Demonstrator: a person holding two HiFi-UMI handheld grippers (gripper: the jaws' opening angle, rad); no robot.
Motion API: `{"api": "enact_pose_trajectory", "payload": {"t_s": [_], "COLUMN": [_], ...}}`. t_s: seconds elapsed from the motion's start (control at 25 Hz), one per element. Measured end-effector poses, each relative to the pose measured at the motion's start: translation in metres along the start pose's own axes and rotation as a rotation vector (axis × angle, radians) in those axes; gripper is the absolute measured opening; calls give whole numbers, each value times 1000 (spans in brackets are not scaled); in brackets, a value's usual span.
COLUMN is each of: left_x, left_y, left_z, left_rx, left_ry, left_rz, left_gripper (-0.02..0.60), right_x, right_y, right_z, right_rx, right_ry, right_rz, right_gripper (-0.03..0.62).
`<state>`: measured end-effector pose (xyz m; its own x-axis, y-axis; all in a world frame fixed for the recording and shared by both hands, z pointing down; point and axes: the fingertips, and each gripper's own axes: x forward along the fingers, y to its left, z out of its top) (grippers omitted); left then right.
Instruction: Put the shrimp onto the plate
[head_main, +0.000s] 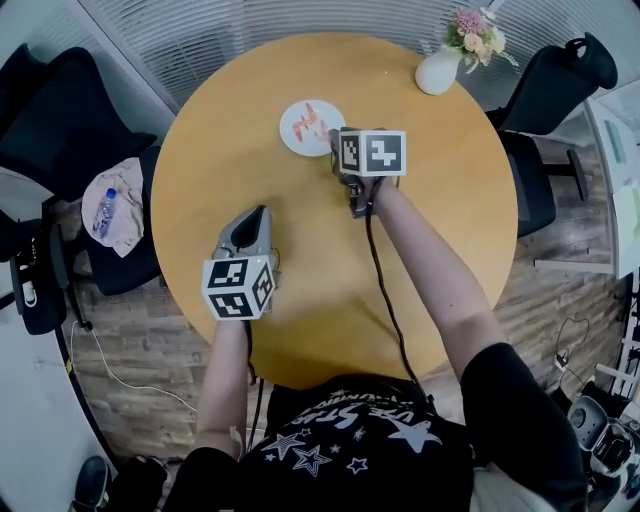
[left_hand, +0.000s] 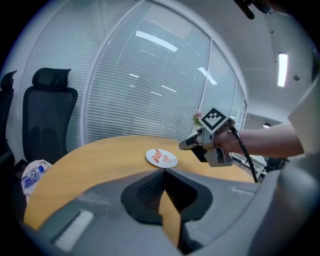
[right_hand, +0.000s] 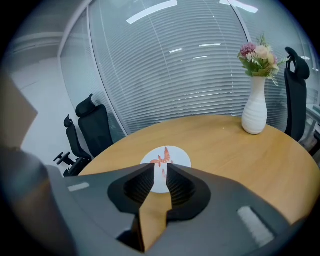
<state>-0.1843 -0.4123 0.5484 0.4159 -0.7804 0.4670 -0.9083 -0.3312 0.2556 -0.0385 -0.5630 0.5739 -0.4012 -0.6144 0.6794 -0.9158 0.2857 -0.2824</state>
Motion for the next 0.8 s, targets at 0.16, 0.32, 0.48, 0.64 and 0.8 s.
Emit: {"api": "enact_pose_trajectory", "payload": {"t_s": [0.16, 0.32, 0.48, 0.64, 0.8], "left_x": [-14, -29, -44, -57, -68], "left_y": [-16, -27, -40, -54, -74], "left_z": [6, 11, 14, 13, 12], "left_rx": [18, 19, 21, 23, 30], "left_ry": [-20, -40, -57, -66, -74], "left_rz": [-6, 0, 8, 10, 1], "left_gripper": [2, 2, 2, 2, 2], "right_x": [-24, -47, -71, -97, -125], "right_y": [8, 12, 17, 24, 29], "right_z": [-2, -6, -10, -18, -27], "right_rx": [-11, -14, -17, 3, -15], "right_ry": [-15, -28, -44, -59, -73], "right_rz": [26, 42, 67, 112, 134], "right_gripper": [80, 79, 78, 66, 65]}}
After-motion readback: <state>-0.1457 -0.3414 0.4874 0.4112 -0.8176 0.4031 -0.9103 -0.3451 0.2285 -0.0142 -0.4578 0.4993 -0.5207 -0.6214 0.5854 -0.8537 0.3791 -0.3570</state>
